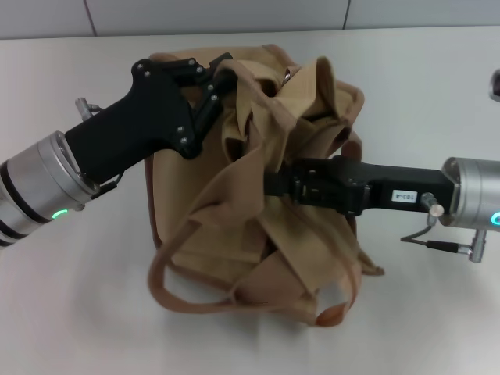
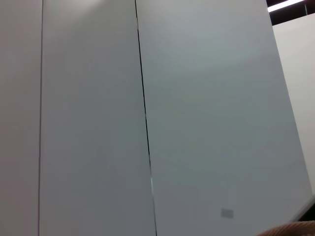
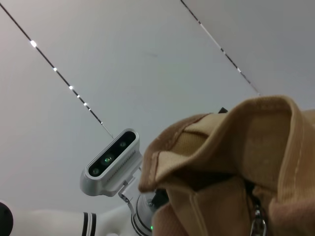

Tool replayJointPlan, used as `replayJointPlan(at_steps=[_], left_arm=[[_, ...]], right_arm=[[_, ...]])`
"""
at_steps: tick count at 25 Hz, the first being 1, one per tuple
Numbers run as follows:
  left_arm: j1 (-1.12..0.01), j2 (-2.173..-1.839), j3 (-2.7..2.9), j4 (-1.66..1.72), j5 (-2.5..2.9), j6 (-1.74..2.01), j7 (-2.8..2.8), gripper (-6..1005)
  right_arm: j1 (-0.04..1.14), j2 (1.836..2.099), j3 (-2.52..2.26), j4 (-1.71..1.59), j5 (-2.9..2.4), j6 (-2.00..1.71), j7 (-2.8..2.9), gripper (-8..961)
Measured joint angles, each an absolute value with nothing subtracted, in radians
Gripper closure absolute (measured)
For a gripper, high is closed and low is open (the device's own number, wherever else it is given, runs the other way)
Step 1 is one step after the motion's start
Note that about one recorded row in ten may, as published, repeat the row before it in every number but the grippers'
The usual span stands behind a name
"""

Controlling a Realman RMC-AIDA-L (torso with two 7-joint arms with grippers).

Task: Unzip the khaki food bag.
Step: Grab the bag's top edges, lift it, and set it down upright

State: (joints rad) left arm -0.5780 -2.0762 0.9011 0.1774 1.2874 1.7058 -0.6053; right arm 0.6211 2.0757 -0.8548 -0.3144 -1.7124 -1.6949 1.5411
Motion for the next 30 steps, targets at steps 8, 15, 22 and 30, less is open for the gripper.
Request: replayJointPlan(at_steps=[8,15,22,30], left_arm=[[-0.572,-2.074,0.888,0.196,1.287,1.707,-0.604,902],[-0.568,-2.074,0.886,0.196,1.285,1.707,-0.597,902],[-0.555,-2.074,0.887,0.197,1.285,1.712,-0.592,901],[-0.537,-2.067,0.886,0.205,1.285,1.745,-0.6,901]], right_arm=[[0.591,2.071,-0.799,-0.314,-1.712,-1.7,1.542,454],[0.581,2.07,-0.758,-0.315,-1.712,-1.716,1.532,456],[0.576,2.067,-0.742,-0.315,-1.712,-1.75,1.523,485],[0.571,2.064,-0.741,-0.317,-1.712,-1.764,1.522,547]])
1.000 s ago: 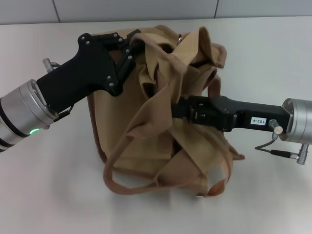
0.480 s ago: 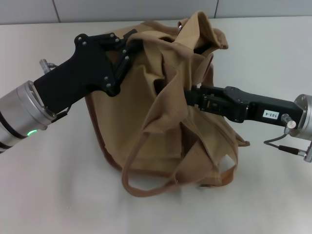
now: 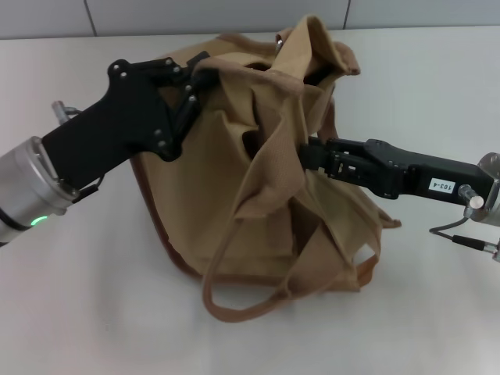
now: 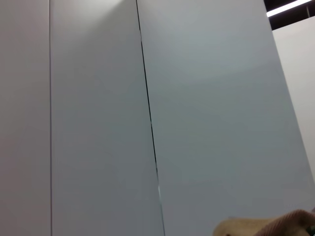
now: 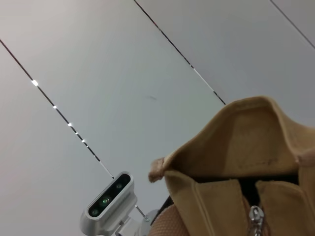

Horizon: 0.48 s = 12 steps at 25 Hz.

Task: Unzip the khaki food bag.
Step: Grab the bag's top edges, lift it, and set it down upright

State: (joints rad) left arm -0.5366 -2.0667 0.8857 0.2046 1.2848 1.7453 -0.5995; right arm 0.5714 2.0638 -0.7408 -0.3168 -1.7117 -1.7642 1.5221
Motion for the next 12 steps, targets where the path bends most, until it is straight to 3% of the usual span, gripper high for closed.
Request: replayJointPlan(at_steps=[12], left_arm=[[-0.511,-2.015,0.914,0.235,1.296,1.825,-0.628,900]], right_arm=[[0.577,2.051,-0.741,-0.314,-1.711,-1.768,1.551,577]])
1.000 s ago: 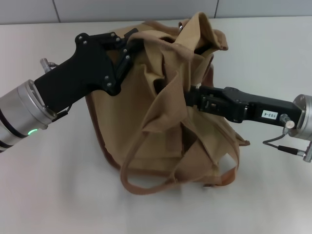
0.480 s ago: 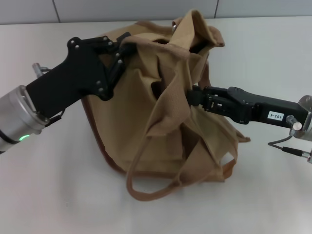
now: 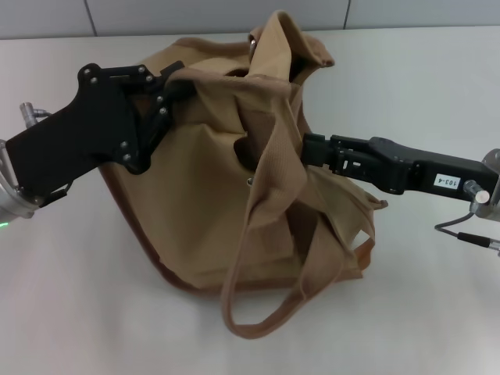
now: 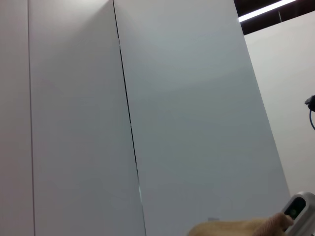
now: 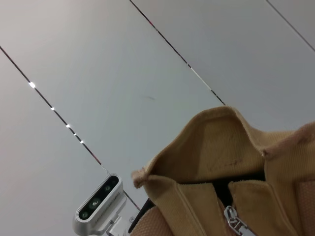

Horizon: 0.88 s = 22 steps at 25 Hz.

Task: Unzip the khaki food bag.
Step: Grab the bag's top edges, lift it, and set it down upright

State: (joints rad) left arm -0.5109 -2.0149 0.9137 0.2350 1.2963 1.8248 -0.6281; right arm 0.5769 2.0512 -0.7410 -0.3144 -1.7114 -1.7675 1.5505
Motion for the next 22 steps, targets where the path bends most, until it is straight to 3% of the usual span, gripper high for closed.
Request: replayJointPlan(at_steps=[2,11,14,17,22], left_arm=[[-0.505,-2.001,0.923,0.236,1.296,1.83,-0.635,900],[-0.496,-2.001,0.916,0.237,1.296,1.813,-0.645,899],[-0.498,-2.009,0.915,0.237,1.296,1.794,-0.645,899],[-0.507,-2.025,0.915,0.237,1.296,1.766,-0.645,898],[-0.516,-2.056,0.919,0.261,1.294,1.719,-0.668,898]], right_arm=[[0.576,2.045,-0.728,-0.316,-1.711,-1.768,1.555,577],[0.534,2.034,-0.6,-0.32,-1.711,-1.789,1.49,578],[0.51,2.047,-0.57,-0.322,-1.712,-1.807,1.382,578],[0.477,2.08,-0.566,-0.31,-1.712,-1.807,1.144,578],[0.448,2.087,-0.539,-0.148,-1.712,-1.787,0.715,578]])
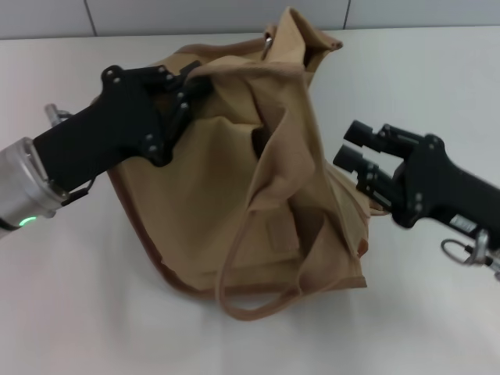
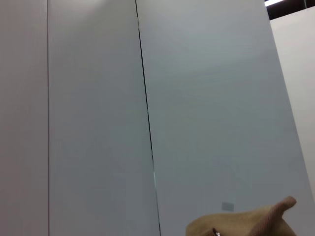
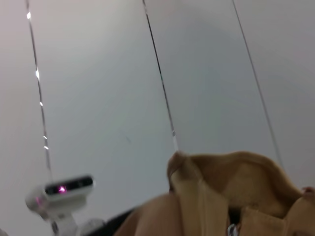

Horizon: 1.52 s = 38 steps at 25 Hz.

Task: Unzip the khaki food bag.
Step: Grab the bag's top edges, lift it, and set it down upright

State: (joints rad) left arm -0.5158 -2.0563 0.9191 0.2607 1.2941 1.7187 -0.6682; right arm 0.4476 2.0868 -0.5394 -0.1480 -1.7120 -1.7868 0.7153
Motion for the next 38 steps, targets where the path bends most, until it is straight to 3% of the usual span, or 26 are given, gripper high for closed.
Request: replayJointPlan(at_steps=[15,38], left_arm=[[-0.589,-2.079,0.977,0.21,1.293,1.65,-0.695,897],[-0.66,-2.08,1.011,0.168,1.289,1.605,-0.706,895]], right_arm=[[0.389,2.091,-0.322,0.145,-1.711,-1.615,0.099,577],[0.412,2.092,-0.298,0.249,-1.712,-1.516,-0.225,578]])
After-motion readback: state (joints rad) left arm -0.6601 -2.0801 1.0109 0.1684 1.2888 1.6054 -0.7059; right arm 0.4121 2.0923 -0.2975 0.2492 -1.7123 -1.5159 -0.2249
